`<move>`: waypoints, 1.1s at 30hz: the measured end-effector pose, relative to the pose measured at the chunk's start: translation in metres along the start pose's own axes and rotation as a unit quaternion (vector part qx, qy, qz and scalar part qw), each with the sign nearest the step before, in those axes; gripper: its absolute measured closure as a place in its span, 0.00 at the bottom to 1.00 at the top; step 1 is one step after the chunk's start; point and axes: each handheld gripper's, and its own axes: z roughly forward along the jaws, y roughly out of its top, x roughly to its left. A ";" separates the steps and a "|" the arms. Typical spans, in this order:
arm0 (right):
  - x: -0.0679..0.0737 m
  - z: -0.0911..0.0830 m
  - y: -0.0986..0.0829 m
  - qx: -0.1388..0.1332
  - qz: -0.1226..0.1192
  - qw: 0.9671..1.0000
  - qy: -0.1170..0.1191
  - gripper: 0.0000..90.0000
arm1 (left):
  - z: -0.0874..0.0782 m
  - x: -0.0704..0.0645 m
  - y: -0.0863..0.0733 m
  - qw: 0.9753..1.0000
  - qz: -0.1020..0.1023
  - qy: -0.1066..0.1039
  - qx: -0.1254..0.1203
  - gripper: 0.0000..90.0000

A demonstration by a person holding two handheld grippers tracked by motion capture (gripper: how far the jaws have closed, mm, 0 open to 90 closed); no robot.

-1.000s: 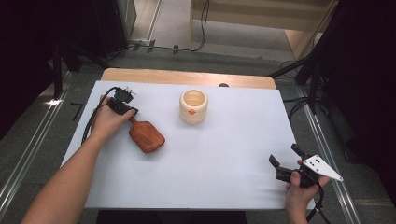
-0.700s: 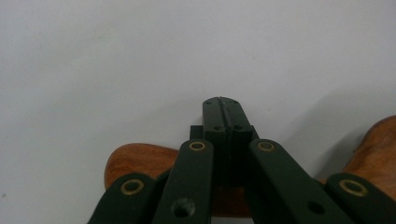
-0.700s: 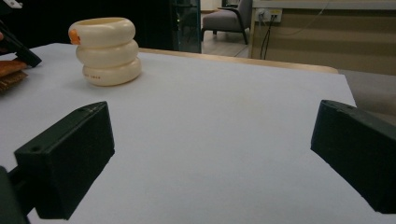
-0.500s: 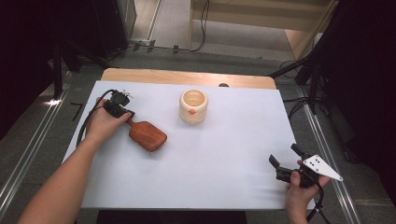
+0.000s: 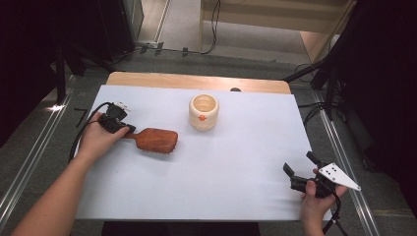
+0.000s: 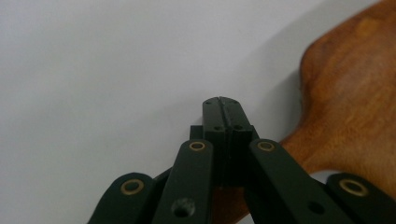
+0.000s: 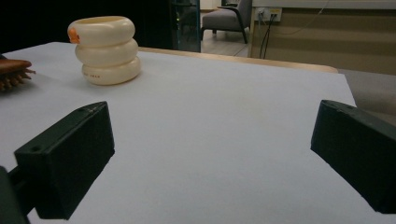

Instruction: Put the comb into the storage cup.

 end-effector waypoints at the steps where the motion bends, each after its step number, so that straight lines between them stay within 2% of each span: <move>1: 0.000 0.000 0.000 0.001 0.000 1.000 0.000 0.00 | -0.001 -0.001 -0.004 1.000 -0.003 -0.008 -0.003 1.00; 5: 0.000 0.000 0.000 0.001 -0.001 1.000 -0.002 0.00 | -0.008 -0.005 -0.019 0.999 -0.009 -0.028 -0.013 1.00; 8: 0.001 0.000 0.000 0.002 0.001 1.000 -0.001 0.00 | -0.012 -0.014 -0.027 0.999 -0.005 -0.037 -0.025 1.00; 10: 0.001 0.000 0.000 0.002 0.001 1.000 -0.001 0.00 | -0.015 -0.022 -0.031 0.999 0.010 -0.035 -0.036 1.00; 12: 0.001 0.000 0.000 0.003 0.001 1.000 -0.001 0.00 | -0.019 -0.029 -0.034 0.998 0.011 -0.039 -0.050 1.00; 14: 0.001 0.000 0.000 0.003 0.002 1.000 -0.002 0.00 | -0.020 -0.031 -0.035 0.998 0.013 -0.040 -0.052 1.00; 16: 0.001 0.000 0.000 0.004 0.001 1.000 -0.002 0.00 | -0.023 -0.039 -0.038 0.998 0.020 -0.042 -0.050 1.00; 25: 0.002 0.000 0.000 0.004 0.001 1.000 -0.002 0.00 | -0.031 -0.058 -0.047 0.997 0.021 -0.055 -0.053 1.00; 27: 0.002 0.000 0.000 0.004 0.001 1.000 -0.003 0.00 | -0.032 -0.064 -0.048 0.998 0.027 -0.046 -0.045 0.99; 31: 0.001 0.000 0.000 0.004 -0.001 1.000 -0.004 0.00 | -0.039 -0.065 -0.047 0.997 0.012 -0.045 -0.056 0.81; 32: 0.001 0.000 0.000 0.004 -0.001 1.000 -0.004 0.00 | -0.045 -0.065 -0.046 0.997 0.002 -0.044 -0.062 0.77; 33: 0.001 0.000 0.000 0.004 -0.001 1.000 -0.004 0.00 | -0.045 -0.065 -0.046 0.997 0.002 -0.044 -0.062 0.71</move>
